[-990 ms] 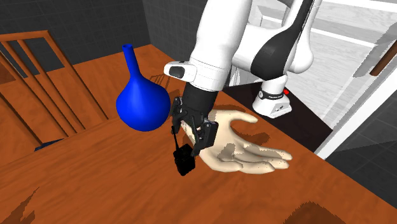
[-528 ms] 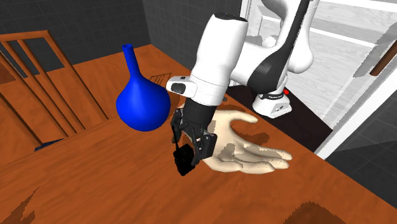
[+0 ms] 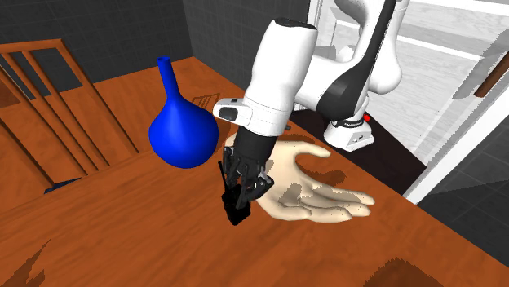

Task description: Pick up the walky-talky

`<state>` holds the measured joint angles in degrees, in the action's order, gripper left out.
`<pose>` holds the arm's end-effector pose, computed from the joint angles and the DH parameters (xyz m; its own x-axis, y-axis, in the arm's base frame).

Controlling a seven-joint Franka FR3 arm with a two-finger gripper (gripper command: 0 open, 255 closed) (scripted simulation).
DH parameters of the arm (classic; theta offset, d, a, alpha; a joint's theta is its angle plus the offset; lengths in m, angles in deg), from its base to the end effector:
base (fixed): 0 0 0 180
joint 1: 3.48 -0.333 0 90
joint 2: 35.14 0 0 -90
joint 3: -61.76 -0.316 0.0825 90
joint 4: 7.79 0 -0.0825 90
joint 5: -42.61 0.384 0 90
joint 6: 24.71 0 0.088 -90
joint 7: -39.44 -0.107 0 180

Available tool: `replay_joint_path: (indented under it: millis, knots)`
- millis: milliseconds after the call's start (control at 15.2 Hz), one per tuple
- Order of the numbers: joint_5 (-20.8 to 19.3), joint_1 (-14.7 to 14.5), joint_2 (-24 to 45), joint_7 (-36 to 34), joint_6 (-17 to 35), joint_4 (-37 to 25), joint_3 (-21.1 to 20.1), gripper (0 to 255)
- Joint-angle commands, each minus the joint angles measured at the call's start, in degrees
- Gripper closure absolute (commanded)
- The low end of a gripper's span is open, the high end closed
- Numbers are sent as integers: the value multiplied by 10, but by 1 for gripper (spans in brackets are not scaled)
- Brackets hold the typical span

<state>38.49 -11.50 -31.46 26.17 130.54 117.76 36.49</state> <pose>0.4830 0.3171 0.4101 0.8341 0.3345 0.4387 0.4045 -0.9115 -0.0741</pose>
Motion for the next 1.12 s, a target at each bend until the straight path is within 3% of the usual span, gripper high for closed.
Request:
replay_joint_path:
  millis: [0,1056]
  knots:
    - [0,0,1,0,0,0,-1,255]
    - [48,3,-52,34,-103,-56,-2,255]
